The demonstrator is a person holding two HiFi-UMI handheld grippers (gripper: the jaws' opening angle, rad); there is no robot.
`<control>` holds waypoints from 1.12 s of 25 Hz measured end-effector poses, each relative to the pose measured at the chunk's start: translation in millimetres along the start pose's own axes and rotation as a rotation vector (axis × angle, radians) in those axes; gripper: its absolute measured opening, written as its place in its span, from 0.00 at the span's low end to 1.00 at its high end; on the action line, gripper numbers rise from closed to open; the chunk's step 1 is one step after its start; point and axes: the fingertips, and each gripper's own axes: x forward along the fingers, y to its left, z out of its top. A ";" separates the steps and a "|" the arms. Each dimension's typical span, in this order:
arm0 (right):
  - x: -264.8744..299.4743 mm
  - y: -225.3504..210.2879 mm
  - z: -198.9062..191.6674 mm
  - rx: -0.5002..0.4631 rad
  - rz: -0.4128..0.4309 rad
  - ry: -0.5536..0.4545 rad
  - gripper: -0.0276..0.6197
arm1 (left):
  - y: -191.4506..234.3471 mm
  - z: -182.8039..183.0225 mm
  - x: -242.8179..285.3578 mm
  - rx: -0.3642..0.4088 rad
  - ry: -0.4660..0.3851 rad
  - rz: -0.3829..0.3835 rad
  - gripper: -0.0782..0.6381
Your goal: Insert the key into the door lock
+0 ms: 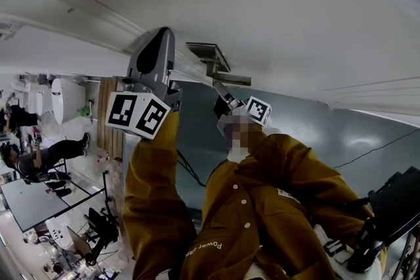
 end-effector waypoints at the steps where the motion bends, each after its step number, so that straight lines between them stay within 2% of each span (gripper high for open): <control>1: 3.4 4.8 1.1 -0.003 0.020 -0.014 0.09 | -0.1 0.6 0.2 -0.001 -0.001 0.000 0.11; 6: 14.2 10.6 14.2 0.010 0.046 -0.079 0.08 | -2.6 3.1 1.4 -0.001 0.001 -0.005 0.11; 12: 22.5 6.2 19.9 0.020 0.065 -0.088 0.08 | 2.4 -1.4 5.0 0.000 0.005 -0.007 0.11; 18: 23.8 11.9 21.6 0.013 0.081 -0.067 0.10 | 0.3 2.0 4.3 -0.007 0.001 -0.008 0.11; 21: 28.4 16.6 20.7 0.007 0.096 -0.045 0.16 | 1.5 -0.2 4.7 -0.011 0.002 -0.007 0.11; 24: 28.3 18.0 16.0 -0.011 0.105 -0.015 0.19 | 2.8 -2.9 4.6 -0.011 0.002 -0.003 0.11; 26: 23.3 15.9 9.4 -0.018 0.092 0.015 0.19 | 3.0 -2.9 4.7 -0.016 0.001 0.001 0.11; 28: 11.2 8.1 -0.4 -0.024 0.032 0.062 0.21 | 2.0 -0.4 4.6 -0.017 -0.002 0.003 0.11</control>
